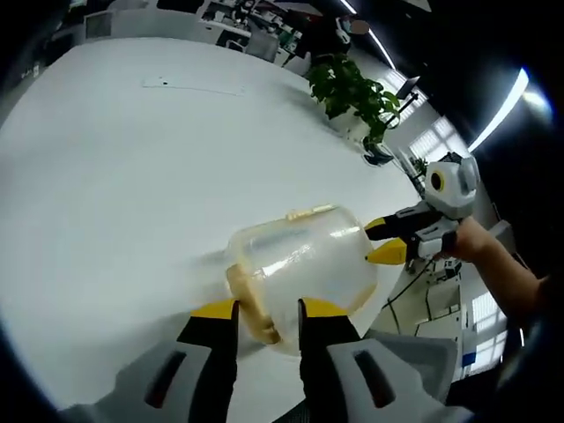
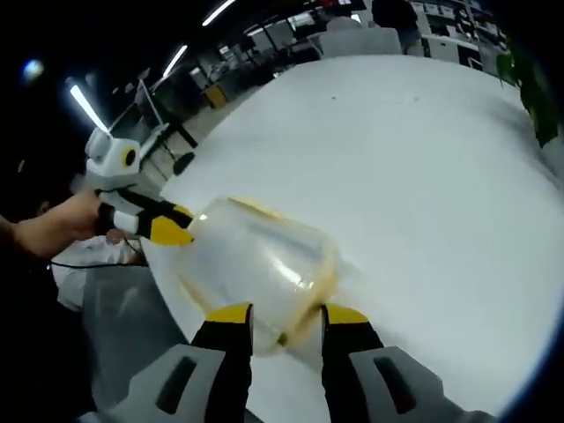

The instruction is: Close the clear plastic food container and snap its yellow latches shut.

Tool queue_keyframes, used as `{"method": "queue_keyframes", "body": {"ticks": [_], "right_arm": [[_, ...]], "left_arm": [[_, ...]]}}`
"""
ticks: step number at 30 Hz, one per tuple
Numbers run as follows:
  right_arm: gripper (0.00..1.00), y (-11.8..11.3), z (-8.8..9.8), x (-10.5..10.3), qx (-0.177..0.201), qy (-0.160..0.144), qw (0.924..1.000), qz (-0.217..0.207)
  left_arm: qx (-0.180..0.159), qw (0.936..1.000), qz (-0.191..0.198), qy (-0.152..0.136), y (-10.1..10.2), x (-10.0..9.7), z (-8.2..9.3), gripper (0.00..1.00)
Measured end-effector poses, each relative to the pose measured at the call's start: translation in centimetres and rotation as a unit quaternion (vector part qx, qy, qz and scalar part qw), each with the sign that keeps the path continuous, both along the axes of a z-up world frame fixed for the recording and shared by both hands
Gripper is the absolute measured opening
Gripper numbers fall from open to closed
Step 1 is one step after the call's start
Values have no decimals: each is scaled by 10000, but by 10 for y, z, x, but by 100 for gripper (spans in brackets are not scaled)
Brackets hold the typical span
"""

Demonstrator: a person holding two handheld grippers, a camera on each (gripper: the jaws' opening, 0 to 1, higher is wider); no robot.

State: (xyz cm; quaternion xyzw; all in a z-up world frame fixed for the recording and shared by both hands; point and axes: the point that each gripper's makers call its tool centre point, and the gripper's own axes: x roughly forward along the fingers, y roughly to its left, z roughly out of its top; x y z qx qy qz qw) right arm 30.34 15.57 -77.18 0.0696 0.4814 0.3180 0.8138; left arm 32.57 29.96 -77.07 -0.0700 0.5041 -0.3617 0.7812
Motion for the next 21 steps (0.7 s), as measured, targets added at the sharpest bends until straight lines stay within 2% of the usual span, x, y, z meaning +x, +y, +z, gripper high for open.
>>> {"method": "queue_keyframes", "body": {"ticks": [1,2,8,9,10,13,14,21], "right_arm": [[27,-1,0,3,-7,39,9999,-128],[27,0,1,1,20,28,10000,15],[26,3,2,1,30,14,10000,-60],[26,3,1,-2,-33,70,10000,-5],[26,4,0,-1,-38,59,10000,-8],[26,3,-1,-1,-90,118,9999,56],[26,3,-1,-2,-93,135,9999,55],[27,2,-1,-2,-119,131,9998,78]], "left_arm": [[86,9999,-48,-47,-1,0,0,24],[87,9999,-65,-34,-1,1,0,24],[54,10000,-76,29,-1,1,-1,22],[59,9999,-91,-10,1,4,5,20],[2,9999,-106,77,0,1,10,20],[79,9997,-192,144,1,2,9,20],[119,9995,-292,52,3,1,11,21],[83,9998,-191,48,3,1,6,22]]}}
